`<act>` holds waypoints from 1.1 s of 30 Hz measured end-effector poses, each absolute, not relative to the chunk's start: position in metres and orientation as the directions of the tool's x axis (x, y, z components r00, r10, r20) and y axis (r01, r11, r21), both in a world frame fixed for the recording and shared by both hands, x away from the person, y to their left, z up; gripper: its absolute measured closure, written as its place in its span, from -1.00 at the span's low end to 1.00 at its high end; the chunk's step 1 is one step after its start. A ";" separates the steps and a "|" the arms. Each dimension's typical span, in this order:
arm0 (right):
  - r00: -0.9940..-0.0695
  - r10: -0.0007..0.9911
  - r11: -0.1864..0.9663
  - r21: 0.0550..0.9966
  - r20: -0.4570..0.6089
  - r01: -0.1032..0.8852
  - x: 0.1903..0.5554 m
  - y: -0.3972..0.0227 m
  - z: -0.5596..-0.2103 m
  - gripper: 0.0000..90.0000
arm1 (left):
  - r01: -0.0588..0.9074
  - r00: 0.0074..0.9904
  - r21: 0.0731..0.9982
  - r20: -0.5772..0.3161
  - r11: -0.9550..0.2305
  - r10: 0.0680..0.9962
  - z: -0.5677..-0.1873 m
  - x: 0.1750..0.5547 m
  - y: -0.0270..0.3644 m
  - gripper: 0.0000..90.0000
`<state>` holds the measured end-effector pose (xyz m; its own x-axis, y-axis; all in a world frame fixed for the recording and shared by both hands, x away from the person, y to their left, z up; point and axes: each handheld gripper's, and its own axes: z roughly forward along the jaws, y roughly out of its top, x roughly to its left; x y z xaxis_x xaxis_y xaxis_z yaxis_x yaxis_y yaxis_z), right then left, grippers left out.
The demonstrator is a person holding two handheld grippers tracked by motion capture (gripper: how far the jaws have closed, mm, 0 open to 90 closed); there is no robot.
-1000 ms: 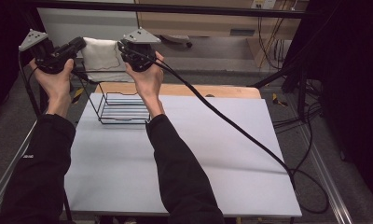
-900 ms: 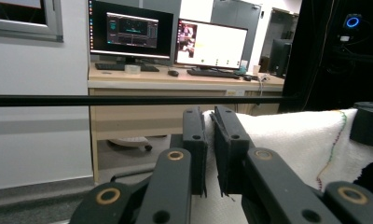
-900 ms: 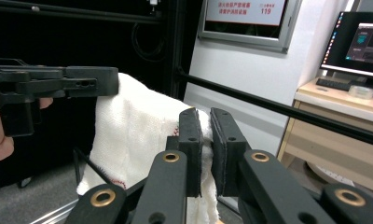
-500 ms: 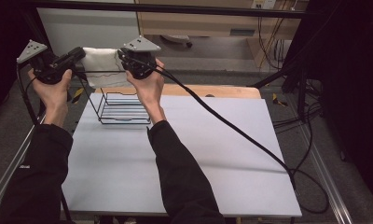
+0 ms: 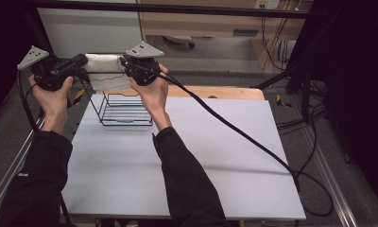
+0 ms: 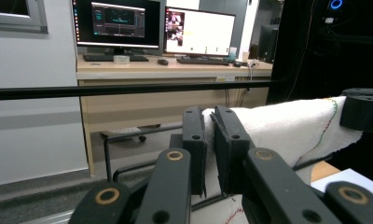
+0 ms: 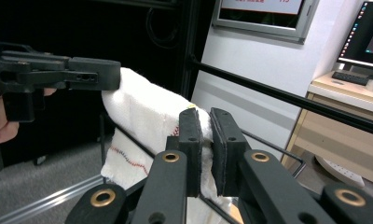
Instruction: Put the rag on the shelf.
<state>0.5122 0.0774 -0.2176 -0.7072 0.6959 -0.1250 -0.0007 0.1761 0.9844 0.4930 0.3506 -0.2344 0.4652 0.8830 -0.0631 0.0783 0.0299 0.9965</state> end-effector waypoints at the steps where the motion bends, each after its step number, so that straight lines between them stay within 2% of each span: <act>1: -0.708 0.694 0.182 0.983 -0.130 -0.003 0.511 0.078 -0.218 0.86 | 0.080 0.466 0.996 -0.066 0.032 0.882 -0.235 0.492 0.351 0.85; 7: -0.720 0.678 0.205 0.979 -0.150 -0.011 0.502 0.080 -0.220 0.86 | 0.087 0.470 0.996 -0.063 0.025 0.881 -0.239 0.482 0.354 0.84; 33: -0.758 0.641 0.218 0.975 -0.119 0.032 0.493 0.074 -0.250 0.86 | 0.107 0.484 0.993 -0.012 -0.045 0.875 -0.261 0.458 0.353 0.86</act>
